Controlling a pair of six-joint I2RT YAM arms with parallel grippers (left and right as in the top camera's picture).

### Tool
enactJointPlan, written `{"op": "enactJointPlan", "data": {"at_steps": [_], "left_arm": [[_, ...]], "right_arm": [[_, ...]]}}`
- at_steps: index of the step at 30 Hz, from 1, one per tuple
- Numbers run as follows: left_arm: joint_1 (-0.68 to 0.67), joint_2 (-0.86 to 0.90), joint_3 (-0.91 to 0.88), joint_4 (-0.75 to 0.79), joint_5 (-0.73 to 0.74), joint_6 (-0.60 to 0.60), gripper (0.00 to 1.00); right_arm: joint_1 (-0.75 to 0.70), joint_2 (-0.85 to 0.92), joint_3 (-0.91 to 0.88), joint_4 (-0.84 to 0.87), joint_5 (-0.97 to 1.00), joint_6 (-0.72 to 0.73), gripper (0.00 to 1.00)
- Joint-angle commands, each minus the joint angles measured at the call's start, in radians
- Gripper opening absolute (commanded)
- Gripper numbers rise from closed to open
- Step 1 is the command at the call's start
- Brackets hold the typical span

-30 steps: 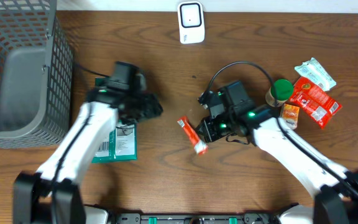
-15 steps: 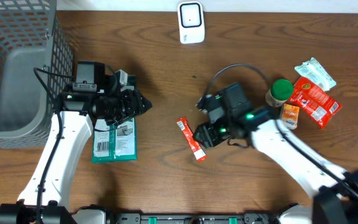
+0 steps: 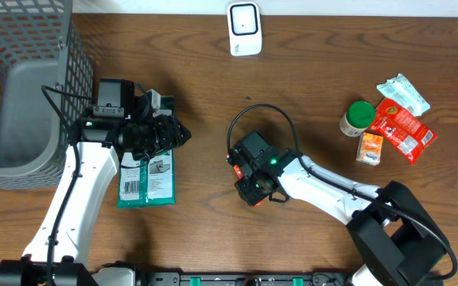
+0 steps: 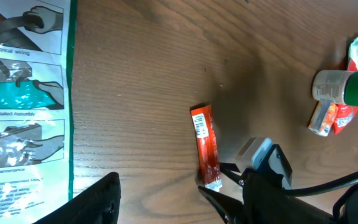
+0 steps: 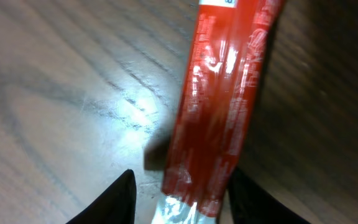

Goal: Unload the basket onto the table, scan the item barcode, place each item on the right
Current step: 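Lift the stick upright with the right gripper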

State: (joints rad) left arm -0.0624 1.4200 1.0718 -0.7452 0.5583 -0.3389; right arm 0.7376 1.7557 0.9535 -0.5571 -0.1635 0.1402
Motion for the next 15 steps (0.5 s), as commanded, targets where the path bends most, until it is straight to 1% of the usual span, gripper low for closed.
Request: {"op": "enactJointPlan", "data": {"at_steps": [1, 3, 6, 7, 8, 10, 12, 15], "left_arm": [[0.0, 0.007, -0.013, -0.004, -0.021, 0.018, 0.64], [0.0, 0.007, -0.013, -0.003, -0.021, 0.018, 0.64], [0.0, 0.007, -0.013, -0.002, -0.022, 0.018, 0.64], [0.0, 0.007, -0.013, -0.002, -0.022, 0.018, 0.64], [0.0, 0.007, -0.013, -0.002, -0.022, 0.017, 0.64], [0.0, 0.007, -0.013, -0.001, -0.023, 0.018, 0.64], [0.0, 0.007, -0.013, -0.002, -0.032, 0.017, 0.64], [0.0, 0.007, -0.013, -0.002, -0.033, 0.017, 0.64]], "right_arm": [[0.006, 0.025, -0.002, -0.003, 0.054, 0.047, 0.37], [0.006, 0.025, -0.002, -0.003, 0.058, 0.047, 0.38], [0.008, 0.025, -0.002, -0.007, 0.111, 0.085, 0.38], [0.01, 0.029, -0.002, -0.006, 0.137, 0.09, 0.36], [0.011, 0.035, -0.002, -0.002, 0.165, 0.092, 0.3], [0.01, 0.056, -0.002, 0.015, 0.189, 0.092, 0.24], [0.01, 0.076, -0.001, 0.032, 0.188, 0.092, 0.23], [0.002, 0.079, 0.003, 0.035, 0.214, 0.091, 0.25]]}}
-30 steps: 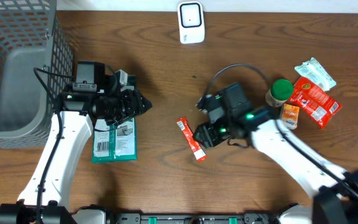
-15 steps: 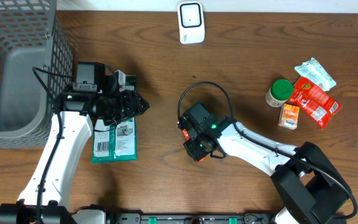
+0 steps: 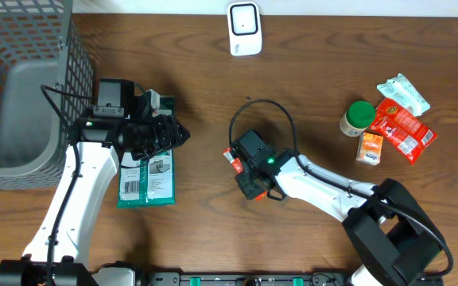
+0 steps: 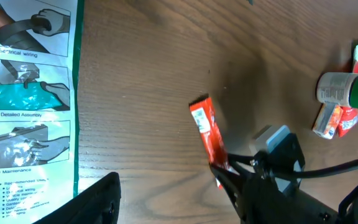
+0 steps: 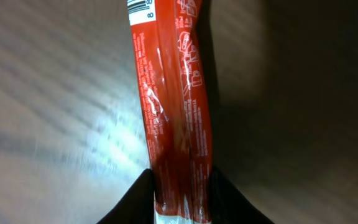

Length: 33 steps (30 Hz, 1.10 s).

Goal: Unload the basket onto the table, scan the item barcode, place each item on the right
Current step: 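Lift the stick upright with the right gripper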

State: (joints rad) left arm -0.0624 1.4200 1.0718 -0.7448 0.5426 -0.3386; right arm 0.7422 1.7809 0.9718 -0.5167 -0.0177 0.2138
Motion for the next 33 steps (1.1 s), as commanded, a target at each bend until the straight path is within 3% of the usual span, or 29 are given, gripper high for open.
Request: {"op": "enactJointPlan", "data": {"at_steps": [1, 5, 7, 11, 13, 20, 27, 33], "left_arm": [[0.0, 0.007, -0.013, -0.002, -0.017, 0.017, 0.64], [0.0, 0.007, -0.013, -0.002, -0.018, 0.017, 0.64], [0.0, 0.007, -0.013, -0.002, -0.024, 0.017, 0.64], [0.0, 0.007, -0.016, -0.003, -0.039, 0.017, 0.64], [0.0, 0.007, -0.019, -0.003, -0.039, 0.017, 0.64], [0.0, 0.007, -0.019, -0.002, -0.039, 0.018, 0.64], [0.001, 0.007, -0.019, 0.024, -0.032, 0.016, 0.64], [0.002, 0.003, -0.015, 0.037, 0.171, 0.027, 0.64]], "right_arm": [[-0.005, 0.053, -0.013, -0.006, 0.095, 0.017, 0.25], [-0.008, 0.05, -0.01, 0.004, 0.116, -0.002, 0.26], [-0.008, 0.05, -0.01, 0.005, 0.105, -0.002, 0.19], [-0.012, 0.05, -0.012, -0.001, 0.084, -0.02, 0.3], [-0.012, 0.05, -0.013, 0.001, 0.067, -0.039, 0.01], [-0.03, -0.022, -0.004, -0.016, 0.052, -0.047, 0.01], [-0.061, -0.293, -0.004, -0.018, -0.074, -0.132, 0.01], [-0.071, -0.447, -0.004, 0.014, -0.093, -0.076, 0.01]]}}
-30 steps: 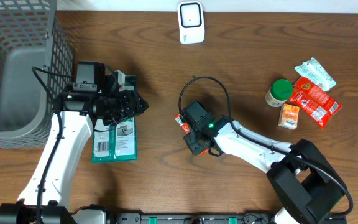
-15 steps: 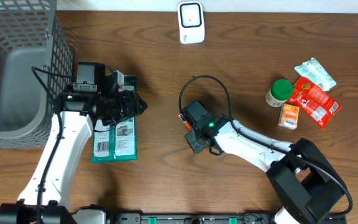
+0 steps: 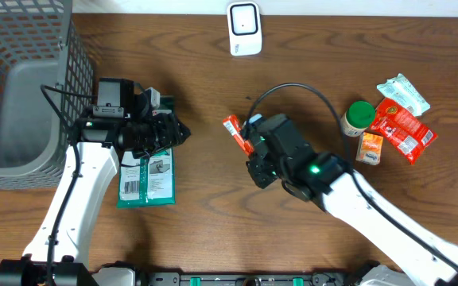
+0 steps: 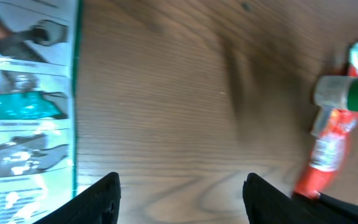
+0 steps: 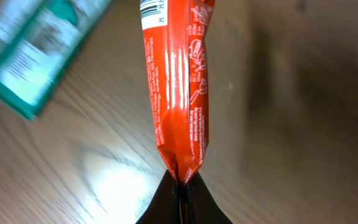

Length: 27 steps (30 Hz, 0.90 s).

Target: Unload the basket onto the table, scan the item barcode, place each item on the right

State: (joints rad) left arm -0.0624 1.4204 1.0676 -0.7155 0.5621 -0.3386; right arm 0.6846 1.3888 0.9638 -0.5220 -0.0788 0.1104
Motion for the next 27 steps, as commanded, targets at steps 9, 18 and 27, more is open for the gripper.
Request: {"op": "enactJointPlan", "data": {"at_steps": [9, 18, 27], "left_arm": [[-0.002, -0.008, -0.009, 0.2, 0.551, 0.08, 0.64], [-0.017, -0.008, -0.009, 0.24, 0.554, 0.08, 0.64], [-0.107, -0.008, -0.009, 0.318, 0.552, 0.079, 0.63]], "right_arm": [[-0.056, -0.101, 0.004, 0.072, -0.238, 0.191, 0.01], [-0.056, -0.101, 0.004, 0.157, -0.292, 0.254, 0.01], [-0.055, -0.098, 0.004, 0.168, -0.29, 0.305, 0.01]]}}
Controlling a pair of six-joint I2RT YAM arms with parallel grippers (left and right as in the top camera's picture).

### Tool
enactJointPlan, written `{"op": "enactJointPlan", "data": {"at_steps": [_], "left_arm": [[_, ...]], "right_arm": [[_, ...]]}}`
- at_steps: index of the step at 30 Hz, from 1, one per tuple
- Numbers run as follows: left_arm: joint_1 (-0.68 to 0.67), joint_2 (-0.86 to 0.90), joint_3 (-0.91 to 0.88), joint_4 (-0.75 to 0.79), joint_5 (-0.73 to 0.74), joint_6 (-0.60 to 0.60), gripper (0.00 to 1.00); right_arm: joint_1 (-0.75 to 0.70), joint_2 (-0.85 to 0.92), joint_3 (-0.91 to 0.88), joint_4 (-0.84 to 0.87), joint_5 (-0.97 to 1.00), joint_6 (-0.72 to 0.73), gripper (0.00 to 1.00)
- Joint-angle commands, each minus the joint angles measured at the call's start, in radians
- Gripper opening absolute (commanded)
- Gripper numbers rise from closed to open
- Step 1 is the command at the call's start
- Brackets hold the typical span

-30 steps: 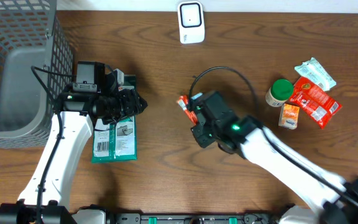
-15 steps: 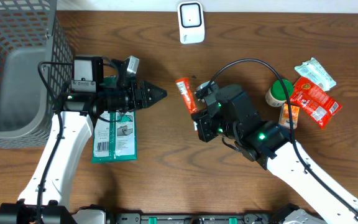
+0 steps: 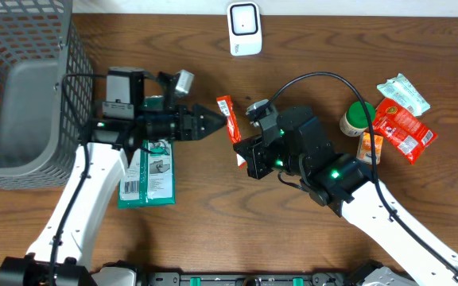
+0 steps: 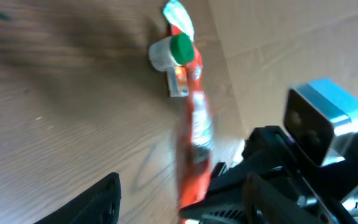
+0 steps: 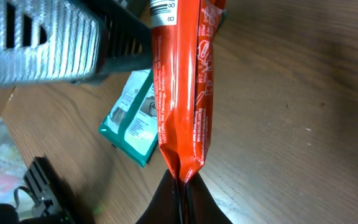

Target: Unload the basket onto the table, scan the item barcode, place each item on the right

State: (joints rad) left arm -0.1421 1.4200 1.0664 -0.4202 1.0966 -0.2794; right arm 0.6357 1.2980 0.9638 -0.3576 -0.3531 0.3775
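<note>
A long red packet (image 3: 227, 117) with a barcode at its upper end (image 5: 166, 7) hangs above the table. My right gripper (image 5: 180, 186) is shut on its lower seam, and also shows from overhead (image 3: 243, 155). My left gripper (image 3: 213, 122) points right, its tips just left of the packet's upper end. In the left wrist view the left gripper (image 4: 182, 205) is open, with the blurred packet (image 4: 194, 140) between and beyond its fingers. A white scanner (image 3: 244, 28) stands at the back edge.
A grey wire basket (image 3: 22, 79) fills the far left. A green-and-white flat pack (image 3: 148, 173) lies under the left arm. At the right are a green-capped bottle (image 3: 359, 116), red packets (image 3: 402, 129), an orange box (image 3: 369, 148) and a white-green sachet (image 3: 404, 91).
My left arm has swung right, and its open gripper now sits beside the packet's upper end. My right gripper still holds the packet, now tilted and a little further left.
The red packet lay on the table with my right fingers apart around its lower end. They then stood closer on it. Later the packet was off the table in the shut right gripper. Now it hangs beside my left gripper, which has come over.
</note>
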Motion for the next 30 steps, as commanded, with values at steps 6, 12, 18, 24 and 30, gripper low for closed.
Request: {"op": "enactJointPlan", "data": {"at_steps": [6, 12, 18, 24, 30], "left_arm": [[-0.06, -0.008, -0.008, 0.037, -0.063, 0.016, 0.43], [-0.068, -0.008, -0.008, 0.038, -0.115, 0.016, 0.15], [-0.061, -0.008, -0.008, 0.038, -0.114, -0.003, 0.08], [-0.027, -0.008, -0.008, 0.062, 0.05, -0.029, 0.08], [-0.022, -0.008, -0.008, 0.146, 0.287, -0.055, 0.08]], "right_arm": [[-0.004, -0.008, 0.004, 0.009, -0.087, 0.037, 0.01], [0.002, -0.008, 0.004, 0.021, -0.115, 0.037, 0.01], [-0.021, -0.011, 0.004, 0.021, -0.222, -0.066, 0.34], [-0.195, -0.011, 0.004, 0.022, -0.576, -0.178, 0.68], [-0.353, 0.006, 0.004, 0.029, -0.893, -0.255, 0.61]]}}
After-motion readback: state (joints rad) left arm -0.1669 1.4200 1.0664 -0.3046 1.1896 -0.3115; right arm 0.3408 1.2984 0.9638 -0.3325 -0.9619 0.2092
